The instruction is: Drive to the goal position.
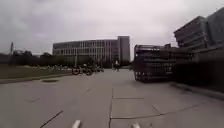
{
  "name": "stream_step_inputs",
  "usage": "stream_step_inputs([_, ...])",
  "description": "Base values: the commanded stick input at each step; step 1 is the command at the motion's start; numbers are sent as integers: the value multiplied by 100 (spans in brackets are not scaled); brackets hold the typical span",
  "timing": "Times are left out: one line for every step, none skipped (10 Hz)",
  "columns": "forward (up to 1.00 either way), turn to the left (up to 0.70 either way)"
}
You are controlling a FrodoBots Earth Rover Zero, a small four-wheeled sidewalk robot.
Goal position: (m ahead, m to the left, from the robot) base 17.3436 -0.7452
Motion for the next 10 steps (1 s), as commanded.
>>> stream_step_inputs([85,0])
stream_step_inputs([85,0])
stream_step_inputs([85,0])
stream_step_inputs([85,0])
stream_step_inputs([85,0])
stream_step_inputs([85,0])
stream_step_inputs([85,0])
stream_step_inputs([85,0])
stream_step_inputs([85,0])
stream_step_inputs([85,0])
